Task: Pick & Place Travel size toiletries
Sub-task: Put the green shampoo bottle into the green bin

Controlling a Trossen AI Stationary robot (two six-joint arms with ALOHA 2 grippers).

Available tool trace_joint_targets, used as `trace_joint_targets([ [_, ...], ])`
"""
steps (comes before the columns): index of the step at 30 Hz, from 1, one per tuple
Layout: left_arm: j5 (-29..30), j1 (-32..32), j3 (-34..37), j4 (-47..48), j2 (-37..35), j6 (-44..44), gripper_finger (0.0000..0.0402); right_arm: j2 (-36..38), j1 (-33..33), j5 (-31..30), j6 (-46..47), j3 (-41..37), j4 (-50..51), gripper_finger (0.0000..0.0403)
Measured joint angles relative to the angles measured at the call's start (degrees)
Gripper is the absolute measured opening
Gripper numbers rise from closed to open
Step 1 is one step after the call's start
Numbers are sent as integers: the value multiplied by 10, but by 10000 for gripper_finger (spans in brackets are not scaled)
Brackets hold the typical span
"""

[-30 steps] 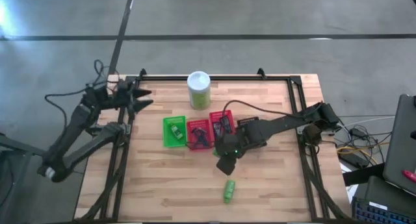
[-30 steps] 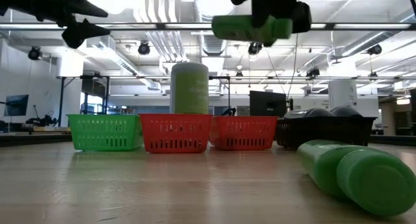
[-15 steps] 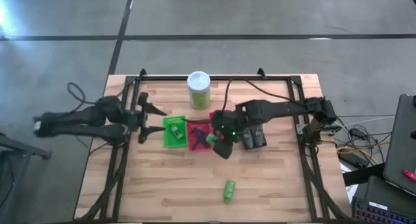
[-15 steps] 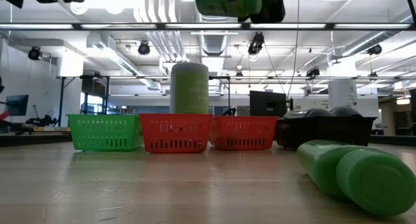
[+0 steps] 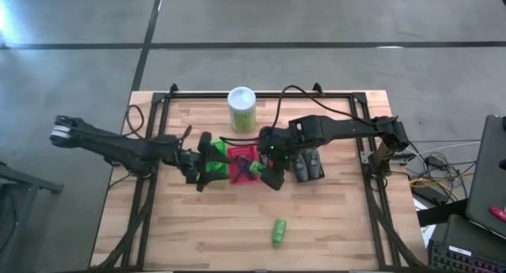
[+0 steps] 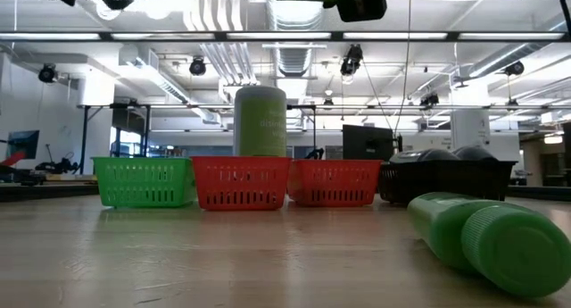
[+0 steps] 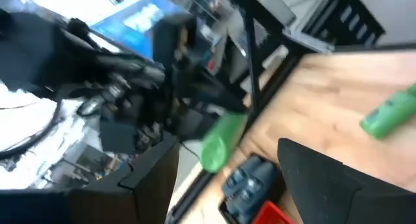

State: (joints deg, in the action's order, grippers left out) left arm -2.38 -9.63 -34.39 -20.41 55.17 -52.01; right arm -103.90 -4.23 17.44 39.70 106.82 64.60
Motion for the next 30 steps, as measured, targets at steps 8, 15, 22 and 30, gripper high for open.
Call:
trace_joint_targets([
  [8, 45, 0, -53, 5, 53, 15, 266, 0, -1, 13, -12, 8, 17, 153],
  [15, 40, -1, -81, 23, 104, 8, 266, 0, -1, 55, -33, 8, 28, 165],
  [22, 40, -1, -100, 18, 137, 11, 266, 3, -1, 74, -55, 8, 31, 153],
  [30, 20, -1, -122, 7, 174, -2, 266, 3, 0, 90, -69, 8, 30, 163],
])
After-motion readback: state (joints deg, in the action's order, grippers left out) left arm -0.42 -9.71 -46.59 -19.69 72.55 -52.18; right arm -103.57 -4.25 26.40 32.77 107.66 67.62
